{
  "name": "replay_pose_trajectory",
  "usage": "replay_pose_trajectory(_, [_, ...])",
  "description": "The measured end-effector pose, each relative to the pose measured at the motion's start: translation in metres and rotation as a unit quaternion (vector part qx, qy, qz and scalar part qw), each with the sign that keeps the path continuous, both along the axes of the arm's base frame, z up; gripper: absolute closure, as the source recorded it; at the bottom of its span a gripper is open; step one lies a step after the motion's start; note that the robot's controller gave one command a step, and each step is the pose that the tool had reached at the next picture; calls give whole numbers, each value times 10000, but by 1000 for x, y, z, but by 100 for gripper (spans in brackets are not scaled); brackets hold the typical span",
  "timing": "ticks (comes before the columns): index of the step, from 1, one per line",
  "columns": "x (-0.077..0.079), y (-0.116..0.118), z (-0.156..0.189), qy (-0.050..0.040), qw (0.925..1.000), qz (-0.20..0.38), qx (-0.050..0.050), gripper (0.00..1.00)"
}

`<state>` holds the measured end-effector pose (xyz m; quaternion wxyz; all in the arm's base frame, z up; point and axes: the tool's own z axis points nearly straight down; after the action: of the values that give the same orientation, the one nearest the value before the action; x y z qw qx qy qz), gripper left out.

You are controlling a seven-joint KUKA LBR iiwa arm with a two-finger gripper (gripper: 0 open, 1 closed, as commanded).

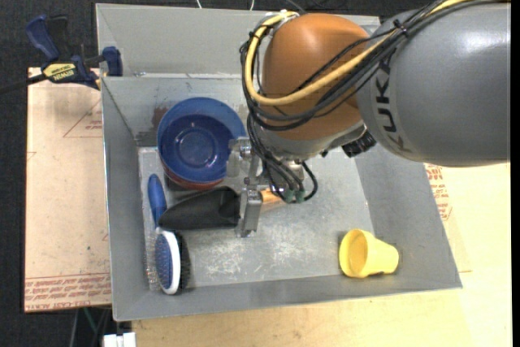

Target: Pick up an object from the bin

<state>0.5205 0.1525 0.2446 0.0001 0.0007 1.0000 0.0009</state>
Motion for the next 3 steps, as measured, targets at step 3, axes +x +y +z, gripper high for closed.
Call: replay_pose_trajectory(3, [25, 15, -49, -11, 9994, -356, 18, 0])
